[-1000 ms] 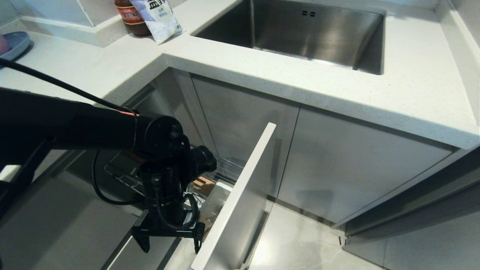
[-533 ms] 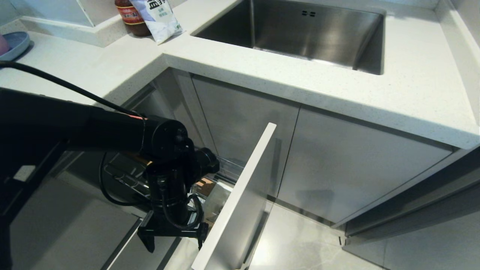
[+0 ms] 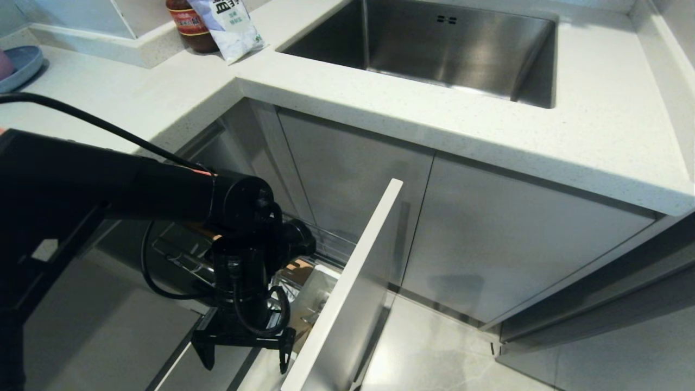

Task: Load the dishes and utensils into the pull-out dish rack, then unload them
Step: Take the chopsticks out of the cupboard

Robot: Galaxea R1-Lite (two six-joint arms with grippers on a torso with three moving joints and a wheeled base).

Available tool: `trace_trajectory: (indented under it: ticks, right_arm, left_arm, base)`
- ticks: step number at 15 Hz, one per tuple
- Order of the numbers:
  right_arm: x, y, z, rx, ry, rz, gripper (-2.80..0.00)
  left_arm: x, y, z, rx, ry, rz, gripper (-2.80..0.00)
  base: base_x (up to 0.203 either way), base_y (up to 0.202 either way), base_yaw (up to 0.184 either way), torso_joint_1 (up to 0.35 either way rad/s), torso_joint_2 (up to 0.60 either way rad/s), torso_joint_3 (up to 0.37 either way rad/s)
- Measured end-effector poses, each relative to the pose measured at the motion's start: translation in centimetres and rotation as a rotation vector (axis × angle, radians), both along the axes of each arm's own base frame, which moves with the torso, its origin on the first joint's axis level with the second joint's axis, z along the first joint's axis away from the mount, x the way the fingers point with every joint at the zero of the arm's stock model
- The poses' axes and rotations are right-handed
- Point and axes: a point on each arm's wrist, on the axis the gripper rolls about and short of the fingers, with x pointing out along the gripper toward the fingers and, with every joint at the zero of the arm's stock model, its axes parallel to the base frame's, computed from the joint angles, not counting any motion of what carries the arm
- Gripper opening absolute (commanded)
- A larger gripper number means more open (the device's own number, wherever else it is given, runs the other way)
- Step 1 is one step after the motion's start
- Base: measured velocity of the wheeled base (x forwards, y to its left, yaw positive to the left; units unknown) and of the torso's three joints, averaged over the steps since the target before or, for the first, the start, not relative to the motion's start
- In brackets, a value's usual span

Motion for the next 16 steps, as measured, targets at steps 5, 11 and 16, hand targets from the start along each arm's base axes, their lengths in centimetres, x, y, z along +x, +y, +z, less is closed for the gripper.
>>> trace_trajectory:
  ticks: [5, 11, 16]
  right_arm:
    - [0.0, 0.0, 0.0, 0.000, 0.000, 0.000, -2.80]
    - [0.0, 0.0, 0.0, 0.000, 0.000, 0.000, -2.80]
    - [0.0, 0.0, 0.0, 0.000, 0.000, 0.000, -2.80]
  left_arm:
    - [-1.0, 0.6, 1.7, 0.004, -0.027, -0.007, 0.00]
    - [-1.7, 1.7, 2.8, 0.093, -0.107, -0.014, 0.00]
    - [-2.3, 2.1, 3.8, 0.078, -0.137, -0.012, 0.00]
  base:
    - [0.000, 0.000, 0.000, 0.000, 0.00, 0.000]
    - [0.000, 0.000, 0.000, 0.000, 0.00, 0.000]
    - [0.000, 0.000, 0.000, 0.000, 0.00, 0.000]
